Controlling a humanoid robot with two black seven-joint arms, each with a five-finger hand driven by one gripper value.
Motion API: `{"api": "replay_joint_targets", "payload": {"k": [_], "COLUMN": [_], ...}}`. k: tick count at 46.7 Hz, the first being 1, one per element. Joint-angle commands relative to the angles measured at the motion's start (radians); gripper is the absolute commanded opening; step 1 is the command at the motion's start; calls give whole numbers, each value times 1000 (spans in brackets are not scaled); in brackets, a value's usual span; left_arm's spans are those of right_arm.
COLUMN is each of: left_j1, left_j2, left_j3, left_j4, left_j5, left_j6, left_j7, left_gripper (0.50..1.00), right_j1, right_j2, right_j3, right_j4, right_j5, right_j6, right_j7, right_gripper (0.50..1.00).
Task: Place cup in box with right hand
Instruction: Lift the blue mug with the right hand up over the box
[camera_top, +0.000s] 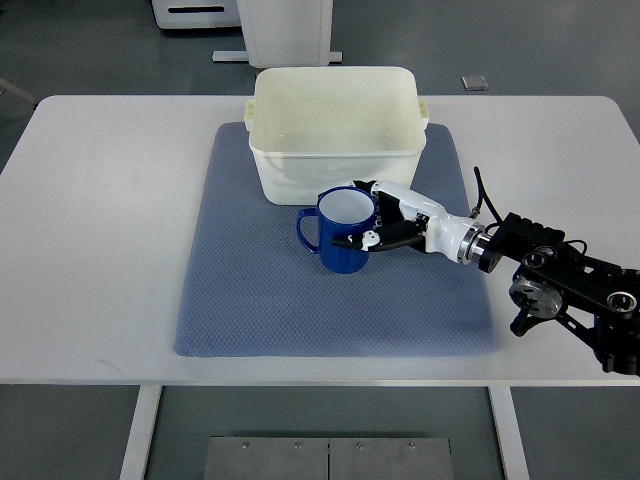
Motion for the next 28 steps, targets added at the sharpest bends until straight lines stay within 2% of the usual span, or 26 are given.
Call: {"api": "replay_joint_targets", "payload": {"k": [1,13,28], "left_j1": [0,0,0], "left_j2": [0,0,0], "left_j3": [1,-1,1], "left_j4": [0,0,0], "left_j5": [0,0,0], "left_j6": [0,0,0], "left_j7": [0,0,0], "left_gripper": [1000,1000,1000], "right_j1": [18,74,194], "right_j2": [-33,-102,-130], "right_j3": [2,49,52], "right_j4": [36,76,50], "right_j5": [4,25,139], "right_j6": [17,67,66], "right_j7": [-1,-9,-36], "right_gripper": [500,500,500]}}
